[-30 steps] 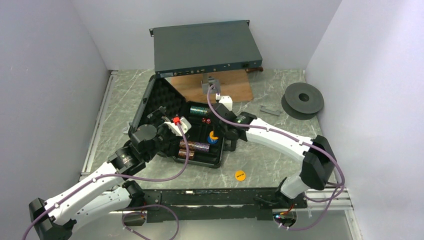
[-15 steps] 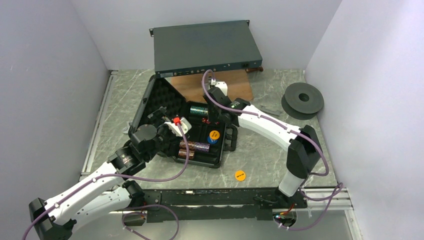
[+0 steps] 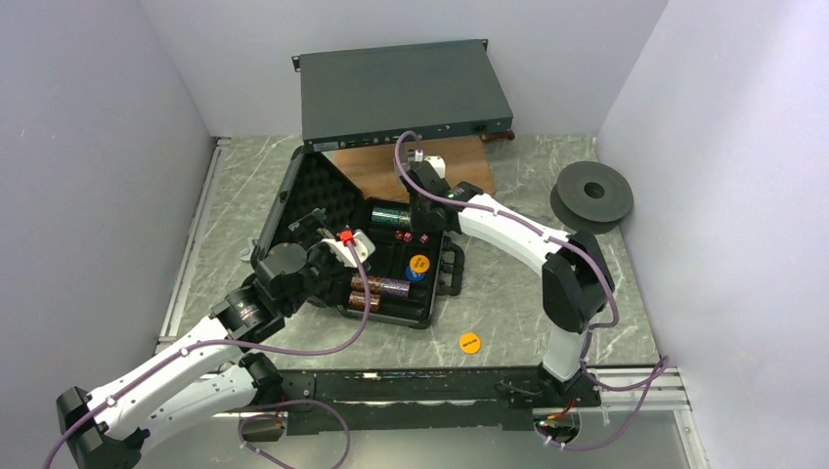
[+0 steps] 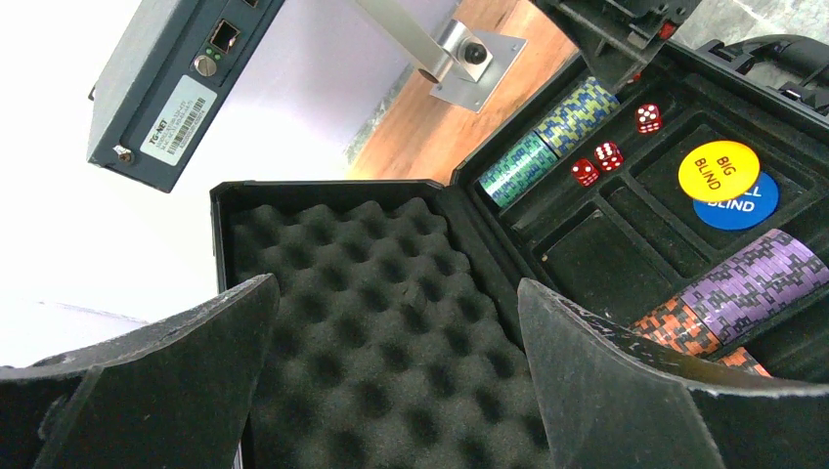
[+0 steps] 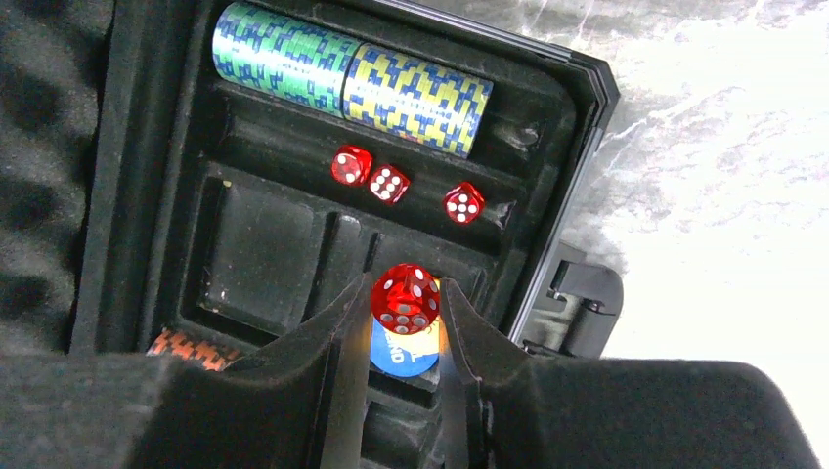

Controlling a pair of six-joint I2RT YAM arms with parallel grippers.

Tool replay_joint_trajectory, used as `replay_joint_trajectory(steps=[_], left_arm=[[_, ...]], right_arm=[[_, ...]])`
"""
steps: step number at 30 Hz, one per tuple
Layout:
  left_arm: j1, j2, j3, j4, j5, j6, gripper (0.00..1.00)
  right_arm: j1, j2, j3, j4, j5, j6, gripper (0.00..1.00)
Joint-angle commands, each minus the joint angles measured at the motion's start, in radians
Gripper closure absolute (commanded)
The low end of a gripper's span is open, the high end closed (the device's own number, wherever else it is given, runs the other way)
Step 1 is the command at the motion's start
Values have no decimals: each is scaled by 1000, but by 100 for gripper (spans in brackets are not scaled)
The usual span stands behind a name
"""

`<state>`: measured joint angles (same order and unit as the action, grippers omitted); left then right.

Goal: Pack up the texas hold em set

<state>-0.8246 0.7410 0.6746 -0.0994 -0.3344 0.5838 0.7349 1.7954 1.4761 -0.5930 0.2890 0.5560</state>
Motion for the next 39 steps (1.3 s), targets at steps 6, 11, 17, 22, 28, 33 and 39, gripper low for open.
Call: replay_joint_trajectory(steps=[6, 11, 17, 22, 28, 33, 39], left_arm=[[-3, -20, 8, 10, 20, 4, 1], [-4, -26, 5, 12, 17, 8, 1], [-3, -29, 5, 13, 18, 10, 1], [-3, -32, 5, 12, 18, 10, 1], [-3, -32, 5, 12, 17, 10, 1], [-3, -32, 3, 13, 17, 12, 1], [-4, -32, 3, 13, 16, 12, 1]], right_arm=[[-12, 99, 82, 47, -49, -21, 100], [-15, 156, 108, 33, -56, -21, 100], [-21, 187, 117, 27, -41, -24, 100], [-26, 210, 126, 20, -38, -27, 100], [-31, 231, 135, 9, -27, -26, 100], [-32, 227, 119, 19, -17, -19, 100], [-37, 222, 104, 36, -35, -23, 76]])
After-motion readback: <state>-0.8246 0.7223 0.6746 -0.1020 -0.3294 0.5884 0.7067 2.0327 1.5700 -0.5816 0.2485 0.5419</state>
